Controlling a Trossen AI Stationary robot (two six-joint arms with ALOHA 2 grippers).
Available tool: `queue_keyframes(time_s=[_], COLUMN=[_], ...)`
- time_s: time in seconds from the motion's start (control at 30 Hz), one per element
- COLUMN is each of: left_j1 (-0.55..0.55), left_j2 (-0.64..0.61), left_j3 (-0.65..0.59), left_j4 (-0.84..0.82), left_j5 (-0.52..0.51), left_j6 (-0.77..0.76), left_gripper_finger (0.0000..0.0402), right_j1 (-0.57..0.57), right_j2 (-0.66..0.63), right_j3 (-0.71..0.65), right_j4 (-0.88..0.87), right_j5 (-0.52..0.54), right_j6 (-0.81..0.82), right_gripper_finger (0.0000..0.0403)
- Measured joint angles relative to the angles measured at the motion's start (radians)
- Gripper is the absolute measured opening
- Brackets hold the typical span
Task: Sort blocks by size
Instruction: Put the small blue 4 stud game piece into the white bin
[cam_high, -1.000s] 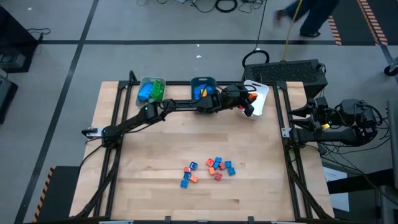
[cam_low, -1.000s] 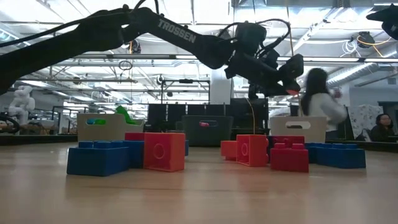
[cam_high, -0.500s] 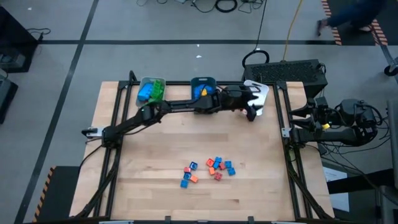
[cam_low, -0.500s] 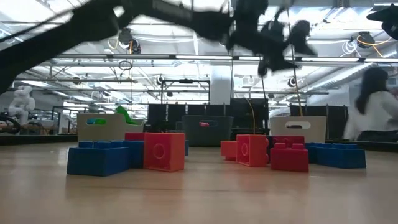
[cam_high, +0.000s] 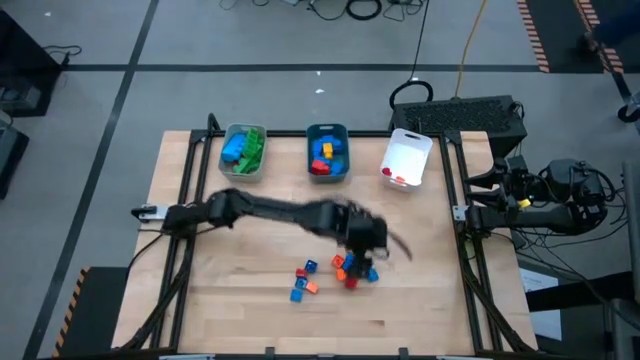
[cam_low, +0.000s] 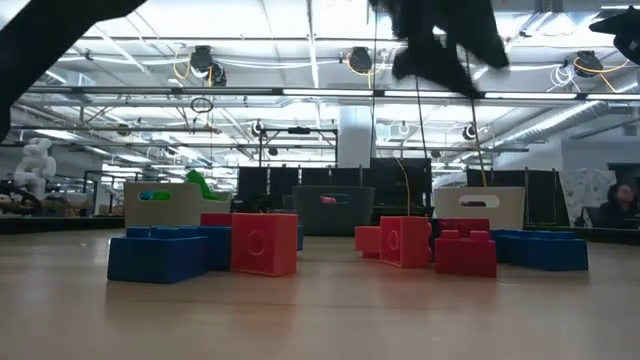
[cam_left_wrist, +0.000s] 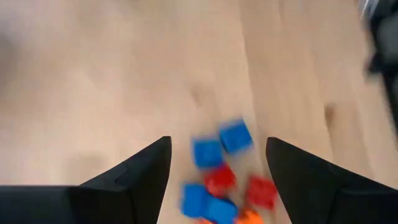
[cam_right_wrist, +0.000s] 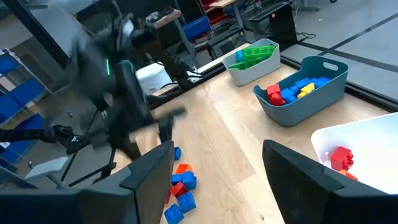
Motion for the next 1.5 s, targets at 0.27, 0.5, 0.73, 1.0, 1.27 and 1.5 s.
queue_keyframes(time_s=[0.27,0.5,0.73,1.0,1.27,1.5], left_j1=[-0.086,-0.091,-0.028,-0.019,-0.014,-0.011], left_j2=[0.124,0.164,0.176,0.179,0.199,0.231], left_j3=[-0.002,-0.004,-0.003,-0.003,-0.002,-0.003], left_j4=[-0.005,0.048,0.080,0.070,0.050,0.020], left_j5=[-0.090,-0.181,-0.119,-0.040,-0.034,0.016], left_j6=[0.042,0.092,0.057,0.065,0.065,0.077], left_gripper_finger=[0.0263,0.0263,0.0263,0.0263,0.0263,0.0262], right_j1=[0.000,0.000,0.000,0.000,0.000,0.000], right_j2=[0.000,0.000,0.000,0.000,0.000,0.000], right_j3=[0.000,0.000,0.000,0.000,0.000,0.000], right_j4=[0.000,0.000,0.000,0.000,0.000,0.000], right_j5=[0.000,0.000,0.000,0.000,0.000,0.001], right_j6=[-0.002,0.013,0.018,0.009,-0.011,-0.023], right_gripper_finger=[0.0238,0.0238,0.0238,0.0238,0.0238,0.0238])
